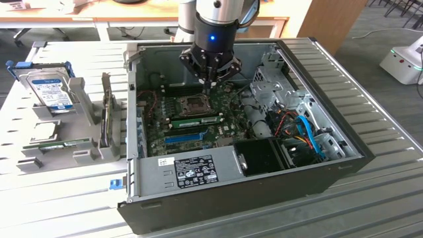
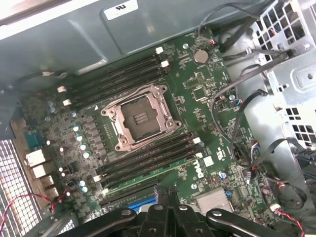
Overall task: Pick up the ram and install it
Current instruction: 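Press down the ram until it locks into place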
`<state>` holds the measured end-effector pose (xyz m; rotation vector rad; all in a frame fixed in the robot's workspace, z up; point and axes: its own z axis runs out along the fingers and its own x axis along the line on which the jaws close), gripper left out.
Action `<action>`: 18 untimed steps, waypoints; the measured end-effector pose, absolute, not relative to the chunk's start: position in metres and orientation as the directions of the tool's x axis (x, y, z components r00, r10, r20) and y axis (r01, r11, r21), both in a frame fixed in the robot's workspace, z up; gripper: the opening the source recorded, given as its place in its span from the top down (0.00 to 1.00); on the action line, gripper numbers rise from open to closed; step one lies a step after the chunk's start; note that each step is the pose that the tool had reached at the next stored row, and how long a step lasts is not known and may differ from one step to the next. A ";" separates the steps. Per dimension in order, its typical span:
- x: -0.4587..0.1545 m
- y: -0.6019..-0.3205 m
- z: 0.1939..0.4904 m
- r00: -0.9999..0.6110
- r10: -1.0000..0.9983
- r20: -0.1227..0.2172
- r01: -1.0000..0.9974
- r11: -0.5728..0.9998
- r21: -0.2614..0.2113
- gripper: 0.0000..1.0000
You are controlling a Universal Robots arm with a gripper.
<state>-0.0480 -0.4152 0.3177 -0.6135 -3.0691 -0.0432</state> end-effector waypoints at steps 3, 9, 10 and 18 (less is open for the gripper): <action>-0.048 -0.415 0.318 -0.932 0.362 0.017 0.363 0.932 0.025 0.89; -0.048 -0.415 0.318 -0.946 0.323 0.017 0.323 0.946 0.025 0.89; -0.048 -0.415 0.318 -0.948 0.318 0.017 0.319 0.948 0.025 0.89; -0.048 -0.415 0.318 -0.959 0.283 0.017 0.283 0.959 0.025 0.89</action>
